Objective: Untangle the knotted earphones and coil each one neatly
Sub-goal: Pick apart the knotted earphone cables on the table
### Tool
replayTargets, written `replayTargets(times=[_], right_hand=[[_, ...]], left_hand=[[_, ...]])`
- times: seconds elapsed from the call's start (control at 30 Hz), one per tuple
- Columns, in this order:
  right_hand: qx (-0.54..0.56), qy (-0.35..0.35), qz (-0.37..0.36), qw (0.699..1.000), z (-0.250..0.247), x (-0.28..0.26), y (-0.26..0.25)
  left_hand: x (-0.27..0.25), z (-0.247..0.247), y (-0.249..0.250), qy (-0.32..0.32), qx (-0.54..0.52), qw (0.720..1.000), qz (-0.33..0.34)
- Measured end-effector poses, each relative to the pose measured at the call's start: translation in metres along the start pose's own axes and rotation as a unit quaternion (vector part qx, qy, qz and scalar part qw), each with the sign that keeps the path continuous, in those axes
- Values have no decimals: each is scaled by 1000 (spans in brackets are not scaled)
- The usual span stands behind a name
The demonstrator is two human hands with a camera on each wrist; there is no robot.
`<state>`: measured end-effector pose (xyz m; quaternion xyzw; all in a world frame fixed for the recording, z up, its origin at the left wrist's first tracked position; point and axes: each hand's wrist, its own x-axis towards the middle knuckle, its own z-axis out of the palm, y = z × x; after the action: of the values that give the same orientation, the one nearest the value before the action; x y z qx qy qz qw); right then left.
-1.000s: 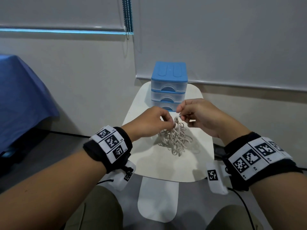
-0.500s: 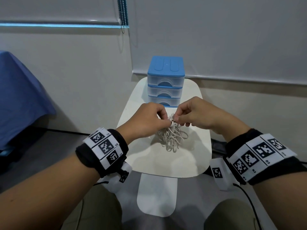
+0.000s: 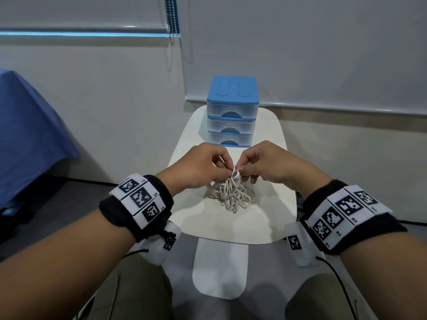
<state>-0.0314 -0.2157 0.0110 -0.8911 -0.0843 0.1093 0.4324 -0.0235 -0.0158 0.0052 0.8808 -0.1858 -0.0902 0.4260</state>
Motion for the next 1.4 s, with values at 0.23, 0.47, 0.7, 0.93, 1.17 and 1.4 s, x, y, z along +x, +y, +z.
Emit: replayTargets(times=[0.23,0.47,0.7,0.93,1.17,1.4], right_hand=[[11,-9,8,1000,-15,-1,3],[38,6,-1,999,-21,-4,6],[-10,48,-20,999,-12,0,-3],[16,-9,-26,999,0,0,-6],[49,-38,17,998,0,-4,-9],[86,-28,60,994,1,-8,-9]], left_hand=[[2,-1,5,-4,-8,1000,-19],[3,3,7,-8,-14,999,-39],[4,3,9,-14,-6,1000,-19],[6,-1,5,17,-49,999,15],[7,-1,5,15,-43,998,34],[4,-4,1,-25,-30,999,16]])
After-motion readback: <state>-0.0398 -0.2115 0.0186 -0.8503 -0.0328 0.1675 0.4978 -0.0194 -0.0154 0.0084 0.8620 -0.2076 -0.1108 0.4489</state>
